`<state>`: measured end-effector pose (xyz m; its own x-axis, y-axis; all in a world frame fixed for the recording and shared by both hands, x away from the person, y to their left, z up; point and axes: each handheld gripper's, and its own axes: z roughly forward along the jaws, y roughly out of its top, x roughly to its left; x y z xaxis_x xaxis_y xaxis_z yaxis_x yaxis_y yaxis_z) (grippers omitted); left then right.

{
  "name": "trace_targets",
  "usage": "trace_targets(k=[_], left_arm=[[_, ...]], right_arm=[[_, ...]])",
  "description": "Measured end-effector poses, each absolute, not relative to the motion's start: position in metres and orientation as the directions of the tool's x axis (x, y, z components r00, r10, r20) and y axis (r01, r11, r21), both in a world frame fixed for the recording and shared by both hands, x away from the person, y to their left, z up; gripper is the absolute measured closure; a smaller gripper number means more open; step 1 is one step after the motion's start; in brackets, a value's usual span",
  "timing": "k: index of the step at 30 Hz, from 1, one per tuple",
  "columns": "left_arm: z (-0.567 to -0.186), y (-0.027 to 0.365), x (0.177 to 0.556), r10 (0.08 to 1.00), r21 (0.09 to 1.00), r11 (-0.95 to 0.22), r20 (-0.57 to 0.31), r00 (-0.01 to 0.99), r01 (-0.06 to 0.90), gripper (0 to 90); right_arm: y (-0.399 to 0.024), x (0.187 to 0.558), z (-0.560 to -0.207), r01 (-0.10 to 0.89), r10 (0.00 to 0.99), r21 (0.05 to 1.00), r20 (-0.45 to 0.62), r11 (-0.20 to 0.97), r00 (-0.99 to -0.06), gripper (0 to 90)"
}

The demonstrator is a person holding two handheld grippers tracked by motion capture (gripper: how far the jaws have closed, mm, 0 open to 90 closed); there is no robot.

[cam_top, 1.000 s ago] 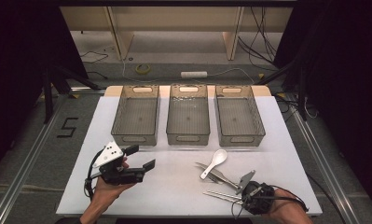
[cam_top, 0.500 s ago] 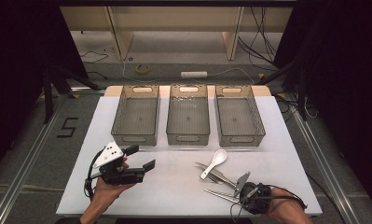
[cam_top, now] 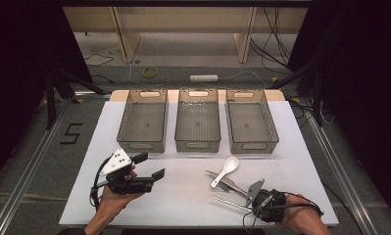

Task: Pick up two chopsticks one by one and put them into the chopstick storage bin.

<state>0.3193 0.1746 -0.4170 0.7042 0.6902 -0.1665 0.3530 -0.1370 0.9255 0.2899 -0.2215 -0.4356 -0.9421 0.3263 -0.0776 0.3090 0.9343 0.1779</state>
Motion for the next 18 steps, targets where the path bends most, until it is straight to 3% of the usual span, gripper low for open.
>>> trace_targets(k=[8, 18], left_arm=[[-0.419, 0.141, 0.320, 0.579, 0.893, -0.285, -0.131, 0.805, 0.350, 16.0], [-0.426, 0.093, 0.319, 0.424, 0.824, -0.493, -0.053, 0.904, 0.279, 19.0]], right_arm=[[-0.196, 0.302, -0.412, 0.242, 0.272, 0.233, -0.103, 0.942, -0.957, 86.3], [-0.167, 0.313, -0.406, 0.161, 0.195, 0.248, -0.117, 0.955, -0.974, 86.4]])
